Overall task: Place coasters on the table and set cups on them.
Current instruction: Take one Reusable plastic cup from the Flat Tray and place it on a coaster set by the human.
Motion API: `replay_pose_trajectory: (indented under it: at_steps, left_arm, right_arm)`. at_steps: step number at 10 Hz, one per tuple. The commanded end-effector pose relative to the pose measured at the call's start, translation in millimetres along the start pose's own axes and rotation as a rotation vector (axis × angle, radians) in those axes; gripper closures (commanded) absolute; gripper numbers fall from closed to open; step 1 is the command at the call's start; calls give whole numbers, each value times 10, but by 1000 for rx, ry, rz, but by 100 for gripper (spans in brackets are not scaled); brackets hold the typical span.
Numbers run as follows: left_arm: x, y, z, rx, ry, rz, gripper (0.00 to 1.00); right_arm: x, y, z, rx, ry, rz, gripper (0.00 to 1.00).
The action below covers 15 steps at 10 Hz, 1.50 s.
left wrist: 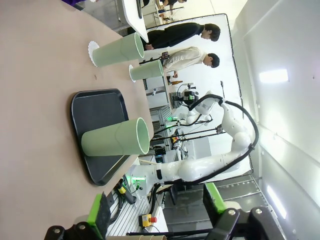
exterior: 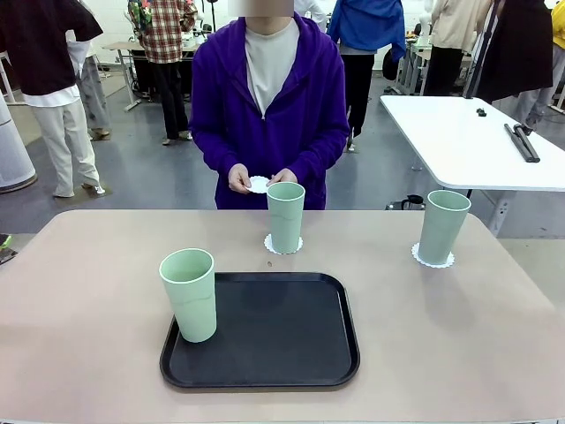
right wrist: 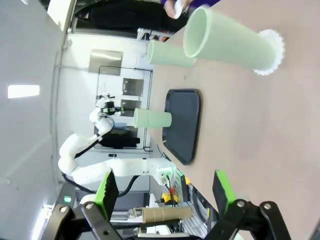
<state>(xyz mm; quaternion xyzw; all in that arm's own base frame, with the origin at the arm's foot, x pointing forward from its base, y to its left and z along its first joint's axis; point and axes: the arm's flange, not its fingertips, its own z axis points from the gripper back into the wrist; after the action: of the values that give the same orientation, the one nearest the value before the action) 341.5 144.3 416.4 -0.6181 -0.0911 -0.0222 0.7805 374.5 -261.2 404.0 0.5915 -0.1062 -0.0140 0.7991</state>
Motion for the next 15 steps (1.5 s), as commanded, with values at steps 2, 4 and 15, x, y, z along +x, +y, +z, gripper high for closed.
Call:
replay_pose_trajectory:
  at_steps: [2, 4, 15]
  left_arm:
    - [-9, -15, 13, -14, -5, -14, 0]
    - [-9, -15, 13, -14, -5, -14, 0]
    - [-9, -15, 13, -14, -5, -14, 0]
  right_arm:
    - [143, -48, 234, -16, -59, -92, 0]
    - [159, -114, 310, -7, -69, -111, 0]
    - [69, -127, 307, -31, -51, -90, 0]
